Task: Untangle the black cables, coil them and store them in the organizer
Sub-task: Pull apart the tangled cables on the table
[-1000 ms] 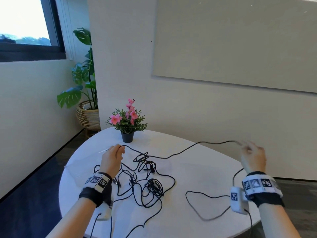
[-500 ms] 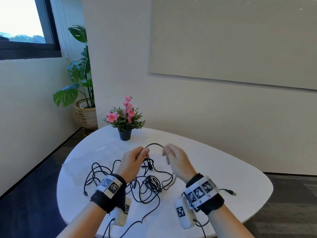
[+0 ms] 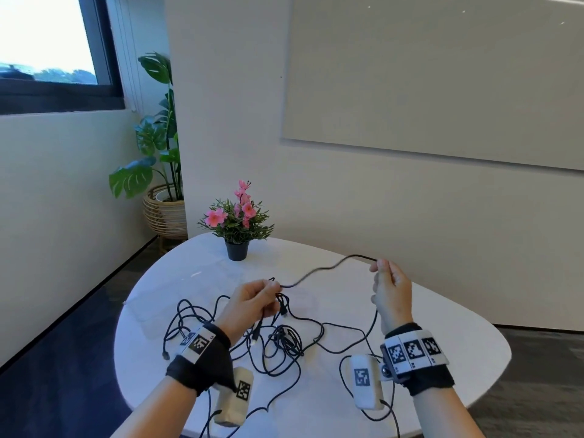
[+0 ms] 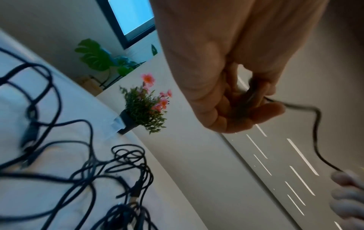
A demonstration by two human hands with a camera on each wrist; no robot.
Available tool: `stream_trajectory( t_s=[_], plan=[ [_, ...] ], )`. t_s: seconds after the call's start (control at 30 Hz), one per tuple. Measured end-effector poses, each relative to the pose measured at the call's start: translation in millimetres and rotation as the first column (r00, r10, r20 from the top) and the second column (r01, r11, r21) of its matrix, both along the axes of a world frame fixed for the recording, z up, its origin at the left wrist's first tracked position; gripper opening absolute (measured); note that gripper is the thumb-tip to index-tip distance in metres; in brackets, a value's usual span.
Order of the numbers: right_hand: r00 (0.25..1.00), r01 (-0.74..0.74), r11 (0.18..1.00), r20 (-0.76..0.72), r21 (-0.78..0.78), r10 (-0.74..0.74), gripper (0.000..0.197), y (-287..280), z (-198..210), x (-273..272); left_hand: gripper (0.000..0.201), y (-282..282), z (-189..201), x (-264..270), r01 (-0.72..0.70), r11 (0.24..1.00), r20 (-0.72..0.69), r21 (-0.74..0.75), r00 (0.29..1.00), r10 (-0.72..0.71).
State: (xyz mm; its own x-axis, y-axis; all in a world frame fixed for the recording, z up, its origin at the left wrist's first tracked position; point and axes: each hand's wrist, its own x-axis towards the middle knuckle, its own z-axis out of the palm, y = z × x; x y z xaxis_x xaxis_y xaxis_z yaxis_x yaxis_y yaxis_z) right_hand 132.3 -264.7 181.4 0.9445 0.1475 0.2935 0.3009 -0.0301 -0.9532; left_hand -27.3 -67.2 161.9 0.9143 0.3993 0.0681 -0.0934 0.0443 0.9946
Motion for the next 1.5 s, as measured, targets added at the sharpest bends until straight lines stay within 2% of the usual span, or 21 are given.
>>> stream_trajectory(
  t_s=[0.17,0.3,0.33,0.4,0.47,0.53,0.6,0.7,0.8,0.87,0.9,0.97,1.03,1.1,1.17,1.2,1.23,1.27,1.33,1.4,1.5],
  plan=[
    [0.999,-0.031,0.999,0.023,-0.02,0.032,0.033,-8,1,2,0.028,5,-16,-2,0.093,0.97,-0.019,-0.226,0.995,-0.1],
    [0.974,-0.206,0.944,0.038,-0.256,0.223,0.028,0,-14,-12,0.034,0,-12,13,-0.014,0.826,0.151,-0.563,0.981,0.12],
    [0.946,-0.296,0.877,0.012,-0.379,0.324,0.027,3,-19,-19,0.034,-1,-10,15,-0.029,0.788,0.177,-0.615,0.969,0.173],
    [0.861,-0.448,0.649,-0.099,-0.615,0.5,0.026,7,-37,-29,0.03,1,-8,16,-0.063,0.734,0.199,-0.676,0.943,0.265],
    [0.772,-0.552,0.445,-0.23,-0.706,0.592,0.023,8,-47,-43,0.026,5,-8,12,-0.092,0.702,0.2,-0.706,0.925,0.322],
    [0.697,-0.624,0.353,-0.293,-0.697,0.654,0.022,8,-51,-54,0.024,11,-11,6,-0.151,0.651,0.164,-0.744,0.903,0.397],
    [0.66,-0.676,0.362,-0.311,-0.642,0.683,0.025,8,-49,-58,0.02,20,-16,2,-0.243,0.6,0.09,-0.762,0.878,0.47],
    [0.666,-0.7,0.455,-0.275,-0.55,0.693,0.024,11,-36,-58,0.021,32,-23,-1,-0.444,0.658,-0.051,-0.608,0.849,0.526],
    [0.692,-0.671,0.529,-0.182,-0.519,0.699,0.023,18,-20,-51,0.034,28,-25,1,-0.469,0.841,-0.153,-0.27,0.883,0.444],
    [0.693,-0.655,0.549,-0.123,-0.52,0.711,0.024,25,-10,-49,0.039,18,-28,4,-0.336,0.94,-0.203,0.064,0.917,0.342],
    [0.696,-0.648,0.563,-0.1,-0.514,0.711,0.024,28,-6,-47,0.04,12,-28,4,-0.242,0.947,-0.215,0.209,0.934,0.287],
    [0.706,-0.634,0.591,-0.061,-0.499,0.706,0.024,32,-1,-44,0.049,5,-29,6,-0.053,0.915,-0.282,0.401,0.943,0.178],
    [0.739,-0.587,0.636,-0.01,-0.5,0.674,0.023,38,-1,-39,0.063,1,-27,6,0.122,0.858,-0.354,0.5,0.932,0.074],
    [0.771,-0.554,0.68,0.013,-0.48,0.637,0.022,39,-3,-34,0.07,-1,-26,7,0.25,0.759,-0.377,0.601,0.926,-0.006],
    [0.795,-0.537,0.723,0.027,-0.435,0.606,0.021,39,-5,-29,0.048,-2,-25,9,0.287,0.691,-0.367,0.663,0.93,-0.034],
    [0.808,-0.53,0.748,0.031,-0.4,0.588,0.02,39,-7,-27,0.034,-2,-25,10,0.277,0.72,-0.339,0.636,0.939,-0.062],
    [0.821,-0.523,0.774,0.034,-0.357,0.57,0.019,39,-8,-27,0.03,-2,-22,10,0.257,0.796,-0.295,0.548,0.95,-0.103],
    [0.836,-0.511,0.8,0.035,-0.315,0.548,0.018,40,-10,-26,0.032,-2,-20,9,0.235,0.882,-0.239,0.408,0.96,-0.145],
    [0.869,-0.475,0.847,0.022,-0.236,0.494,0.013,42,-12,-27,0.034,0,-18,7,0.187,0.975,-0.092,0.116,0.98,-0.177],
    [0.886,-0.455,0.862,-0.013,-0.225,0.464,0.014,45,-15,-31,0.035,0,-17,5,0.108,0.982,0.042,-0.154,0.994,-0.103],
    [0.828,-0.549,0.779,-0.076,-0.302,0.555,0.021,51,-23,-48,0.038,2,-19,7,-0.036,0.894,0.133,-0.446,0.986,0.106]
  ],
)
